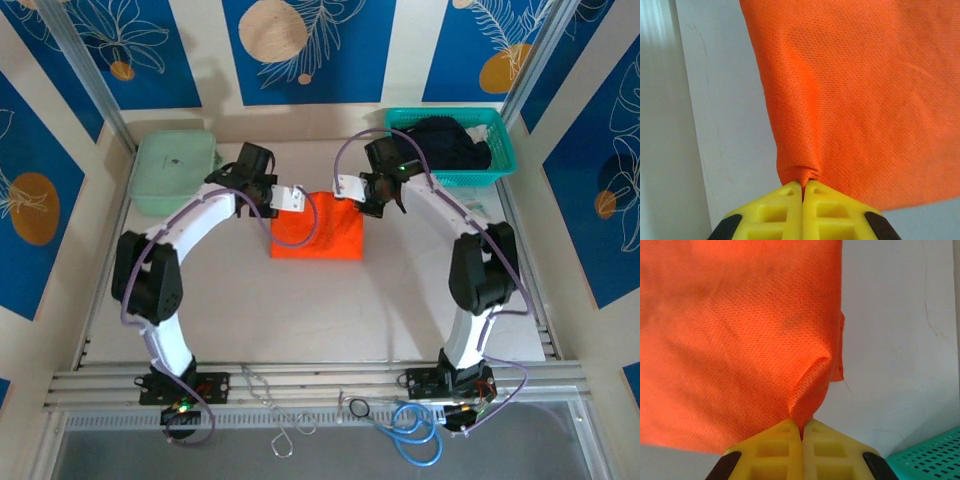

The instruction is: Fold and stack the t-shirts

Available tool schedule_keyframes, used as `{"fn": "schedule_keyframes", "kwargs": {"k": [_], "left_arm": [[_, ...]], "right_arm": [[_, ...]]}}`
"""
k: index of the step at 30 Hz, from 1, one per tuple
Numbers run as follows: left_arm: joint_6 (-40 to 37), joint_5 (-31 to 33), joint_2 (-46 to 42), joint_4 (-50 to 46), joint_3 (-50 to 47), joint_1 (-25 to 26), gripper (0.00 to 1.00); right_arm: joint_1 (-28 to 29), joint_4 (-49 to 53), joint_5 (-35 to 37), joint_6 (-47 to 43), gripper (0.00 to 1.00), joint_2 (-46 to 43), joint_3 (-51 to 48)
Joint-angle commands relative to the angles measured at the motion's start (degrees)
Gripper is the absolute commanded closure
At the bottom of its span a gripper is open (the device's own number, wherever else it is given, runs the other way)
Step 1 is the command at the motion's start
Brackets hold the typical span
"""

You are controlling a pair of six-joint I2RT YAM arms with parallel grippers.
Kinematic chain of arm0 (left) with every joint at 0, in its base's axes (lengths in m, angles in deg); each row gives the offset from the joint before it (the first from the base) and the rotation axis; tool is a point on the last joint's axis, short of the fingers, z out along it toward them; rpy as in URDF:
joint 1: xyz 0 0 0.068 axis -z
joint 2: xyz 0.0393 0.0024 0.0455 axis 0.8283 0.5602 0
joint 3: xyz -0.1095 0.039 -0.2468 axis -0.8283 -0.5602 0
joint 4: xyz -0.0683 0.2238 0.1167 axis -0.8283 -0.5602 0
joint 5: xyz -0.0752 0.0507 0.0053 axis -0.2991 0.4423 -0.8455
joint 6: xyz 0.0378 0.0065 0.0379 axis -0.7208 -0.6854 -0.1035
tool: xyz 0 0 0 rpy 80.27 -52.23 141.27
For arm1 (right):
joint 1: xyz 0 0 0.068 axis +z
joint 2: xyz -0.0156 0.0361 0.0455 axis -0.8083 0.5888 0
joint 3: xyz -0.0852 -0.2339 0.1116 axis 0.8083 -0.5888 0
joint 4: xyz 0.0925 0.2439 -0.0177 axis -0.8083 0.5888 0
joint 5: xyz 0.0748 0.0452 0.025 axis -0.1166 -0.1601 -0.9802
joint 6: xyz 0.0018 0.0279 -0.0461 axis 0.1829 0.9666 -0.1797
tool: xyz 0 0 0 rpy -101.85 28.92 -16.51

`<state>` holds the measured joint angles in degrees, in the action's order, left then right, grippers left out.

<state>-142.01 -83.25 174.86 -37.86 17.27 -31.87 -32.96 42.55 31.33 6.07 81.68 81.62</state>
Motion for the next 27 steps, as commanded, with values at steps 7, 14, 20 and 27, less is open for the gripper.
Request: {"fn": "schedule_keyframes", "kwargs": {"k": [7,14,20,27], "left_arm": [[4.6,4.0,14.6,12.3,8.4,-1.9,1.00],[4.3,4.3,17.9,15.8,5.9,-3.6,1.00],[7.7,7.2,20.0,20.2,6.7,-4.1,0.98],[15.5,11.1,18.8,27.2,6.0,-4.8,0.31]], "right_arm": [[-1.9,-13.8,0.4,4.6,1.00,12.9,5.4],[-2.4,-17.2,-0.1,7.4,1.00,20.3,8.4],[-2.9,-20.0,0.8,10.3,0.93,21.1,7.9],[-3.5,-23.3,-0.2,14.5,0.54,17.4,6.1]]}}
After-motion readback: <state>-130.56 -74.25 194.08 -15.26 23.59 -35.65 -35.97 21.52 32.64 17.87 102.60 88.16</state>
